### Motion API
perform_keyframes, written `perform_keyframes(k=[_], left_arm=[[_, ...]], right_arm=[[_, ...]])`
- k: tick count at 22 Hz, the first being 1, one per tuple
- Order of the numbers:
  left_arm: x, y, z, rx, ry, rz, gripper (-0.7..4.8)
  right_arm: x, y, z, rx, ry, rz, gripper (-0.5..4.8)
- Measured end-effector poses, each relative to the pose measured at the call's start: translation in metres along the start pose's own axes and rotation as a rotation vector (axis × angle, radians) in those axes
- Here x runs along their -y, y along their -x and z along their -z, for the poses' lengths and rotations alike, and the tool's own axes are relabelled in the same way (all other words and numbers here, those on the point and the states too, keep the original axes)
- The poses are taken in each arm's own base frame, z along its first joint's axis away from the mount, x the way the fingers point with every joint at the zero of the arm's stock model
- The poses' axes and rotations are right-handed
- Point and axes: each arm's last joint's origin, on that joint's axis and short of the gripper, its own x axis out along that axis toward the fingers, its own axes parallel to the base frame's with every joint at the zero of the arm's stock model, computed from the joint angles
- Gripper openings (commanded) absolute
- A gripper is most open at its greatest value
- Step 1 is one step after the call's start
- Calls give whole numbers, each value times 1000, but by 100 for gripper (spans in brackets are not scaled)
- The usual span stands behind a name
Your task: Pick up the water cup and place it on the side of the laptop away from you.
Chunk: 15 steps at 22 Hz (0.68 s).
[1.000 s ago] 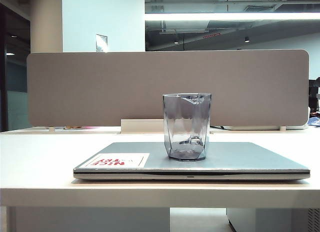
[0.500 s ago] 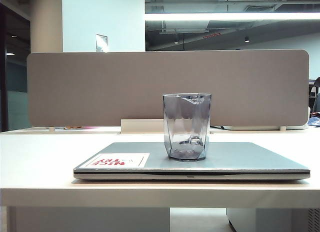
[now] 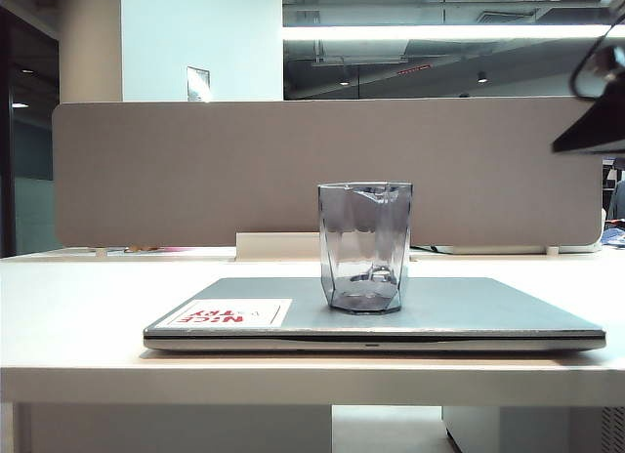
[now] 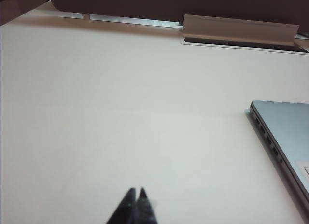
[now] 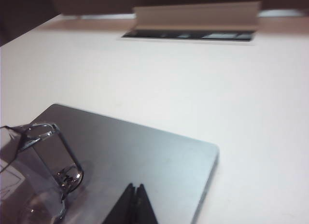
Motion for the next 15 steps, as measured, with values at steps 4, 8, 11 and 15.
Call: perform_keyframes(k=[4,8,11,15], left_arm=[[0,0,0,0,0,0,-5],[0,0,0,1,0,0,-5],[0,0,0,0,0,0,-5],[0,0,0,1,0,0,-5]], right_arm=[[15,-31,4,-86,-5,-110,65],[27,-56,14,-139,17,-246,115],[31,-66,27,-156,17,-334,122],[27,-84,45,-156,35,-404,172]])
